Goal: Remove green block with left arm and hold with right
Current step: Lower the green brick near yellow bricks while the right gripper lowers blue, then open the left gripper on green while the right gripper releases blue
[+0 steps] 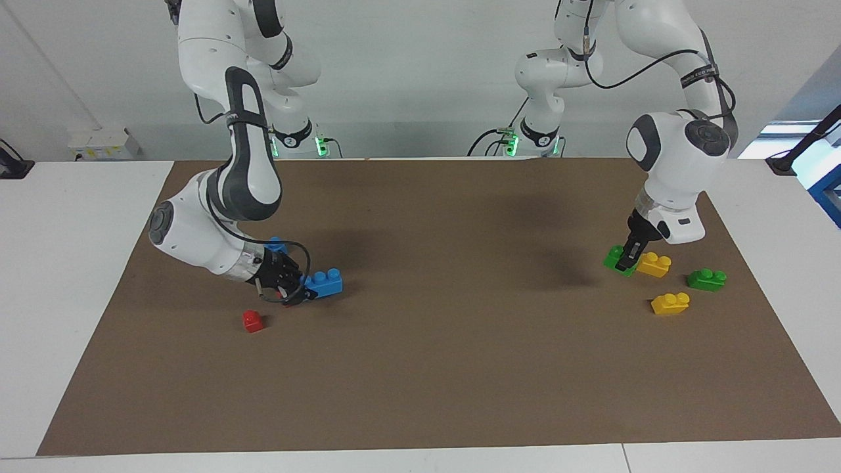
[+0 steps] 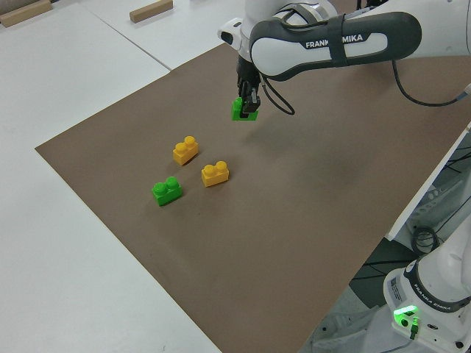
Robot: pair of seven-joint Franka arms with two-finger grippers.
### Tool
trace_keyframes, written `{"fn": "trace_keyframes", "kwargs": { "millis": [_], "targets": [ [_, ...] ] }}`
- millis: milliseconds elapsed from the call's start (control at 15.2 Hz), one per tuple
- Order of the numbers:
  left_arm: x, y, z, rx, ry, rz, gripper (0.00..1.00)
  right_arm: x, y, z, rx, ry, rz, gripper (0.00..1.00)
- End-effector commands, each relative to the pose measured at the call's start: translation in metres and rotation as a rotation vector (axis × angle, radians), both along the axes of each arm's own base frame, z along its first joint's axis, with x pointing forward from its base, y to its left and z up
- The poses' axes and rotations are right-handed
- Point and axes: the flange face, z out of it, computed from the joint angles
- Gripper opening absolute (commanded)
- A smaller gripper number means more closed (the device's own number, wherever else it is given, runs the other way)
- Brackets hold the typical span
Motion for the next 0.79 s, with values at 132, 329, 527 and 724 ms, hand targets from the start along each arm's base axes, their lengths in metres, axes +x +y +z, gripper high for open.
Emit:
{"fn": "trace_keyframes", "kwargs": {
  "millis": [132,329,527,724],
  "targets": [
    [0.013,0.019,-0.034,-0.016,0.013,0.084,0.0,-0.006,0.002,0.004,0.025,-0.015,0.012,0.0],
    [0.019,0.019,-0.05,-0.017,0.039,0.078,0.0,-0.007,0.01,-0.002,0.048,-0.003,0.005,0.0],
    [0.027,0.016,-0.047,-0.012,0.03,0.063,0.0,-0.008,0.011,-0.007,0.06,0.007,0.0,0.0],
    [0.029,0.016,-0.05,-0.008,0.019,0.008,0.0,-0.016,0.008,-0.02,0.061,0.024,0.017,0.0]
  ]
}}
